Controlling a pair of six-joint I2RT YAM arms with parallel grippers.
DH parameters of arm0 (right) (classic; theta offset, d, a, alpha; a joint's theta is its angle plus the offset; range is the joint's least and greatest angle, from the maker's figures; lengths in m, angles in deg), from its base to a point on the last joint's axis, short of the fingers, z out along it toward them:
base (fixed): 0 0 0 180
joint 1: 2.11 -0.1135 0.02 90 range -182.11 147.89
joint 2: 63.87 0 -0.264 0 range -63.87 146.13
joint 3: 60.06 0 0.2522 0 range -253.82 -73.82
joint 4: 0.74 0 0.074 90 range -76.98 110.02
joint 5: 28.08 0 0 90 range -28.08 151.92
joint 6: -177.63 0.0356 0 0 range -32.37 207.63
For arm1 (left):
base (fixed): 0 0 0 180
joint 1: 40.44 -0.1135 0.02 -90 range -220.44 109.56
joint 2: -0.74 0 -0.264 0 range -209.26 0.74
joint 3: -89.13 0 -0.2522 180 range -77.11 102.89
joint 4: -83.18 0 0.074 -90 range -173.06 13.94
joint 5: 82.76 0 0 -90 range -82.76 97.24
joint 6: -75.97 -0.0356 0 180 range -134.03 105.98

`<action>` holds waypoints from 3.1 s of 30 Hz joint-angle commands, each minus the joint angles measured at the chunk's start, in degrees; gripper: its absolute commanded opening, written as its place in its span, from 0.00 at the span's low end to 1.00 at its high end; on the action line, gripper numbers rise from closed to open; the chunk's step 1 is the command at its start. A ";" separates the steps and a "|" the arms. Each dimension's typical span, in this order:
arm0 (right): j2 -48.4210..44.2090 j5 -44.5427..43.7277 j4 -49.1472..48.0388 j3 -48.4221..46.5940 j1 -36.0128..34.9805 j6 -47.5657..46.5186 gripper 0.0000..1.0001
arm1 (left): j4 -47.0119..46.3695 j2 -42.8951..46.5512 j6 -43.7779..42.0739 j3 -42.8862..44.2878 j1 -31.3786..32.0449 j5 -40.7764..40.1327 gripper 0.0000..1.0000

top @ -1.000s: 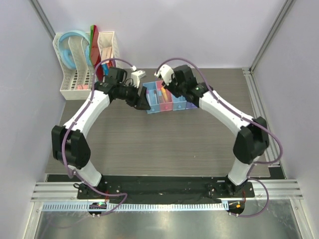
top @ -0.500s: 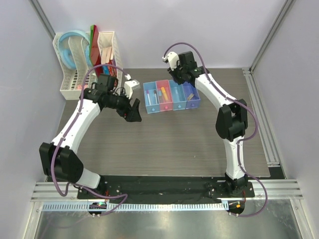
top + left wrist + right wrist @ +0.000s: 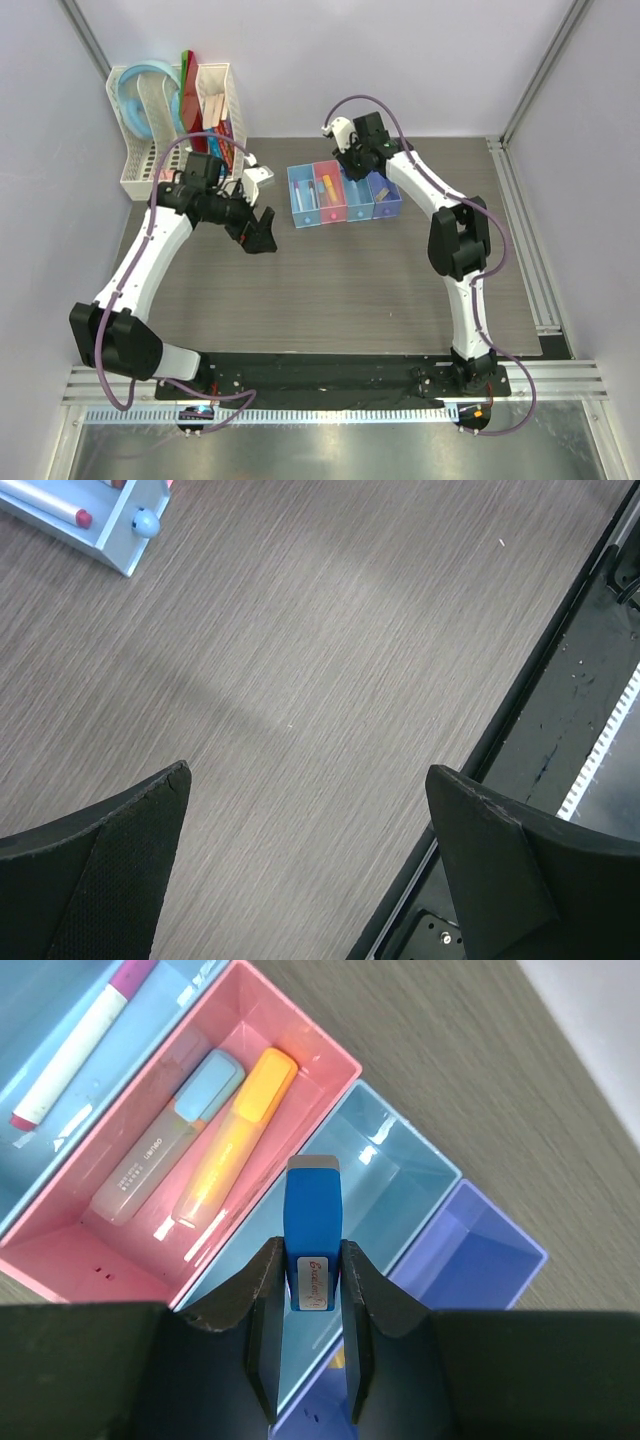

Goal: Sort the stationery into containers
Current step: Place the stapler in the storage box, then move the storage box to the center of the board.

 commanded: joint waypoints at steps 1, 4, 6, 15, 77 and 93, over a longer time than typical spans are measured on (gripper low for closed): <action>1.42 1.29 0.71 0.01 0.52 -0.35 0.01 | 0.74 2.62 -0.77 -0.08 -0.45 -1.03 1.00; 2.48 1.65 1.23 -0.16 0.70 -0.70 0.01 | 0.13 3.49 -0.77 -0.96 -0.71 -3.05 1.00; 3.53 1.39 1.58 -0.43 0.78 -1.14 0.01 | -0.83 4.90 -0.68 -2.54 -0.97 -3.76 1.00; 7.23 1.12 6.41 -4.29 1.58 -2.99 0.01 | -2.86 11.13 -0.42 -7.81 -1.41 -6.22 1.00; -3.15 -3.63 3.08 1.68 13.79 13.45 0.54 | -19.47 -36.05 29.02 24.70 -1.24 -24.32 1.00; 0.11 -1.34 0.89 6.33 13.88 13.36 0.53 | -17.10 -40.89 27.71 27.43 2.89 -30.73 1.00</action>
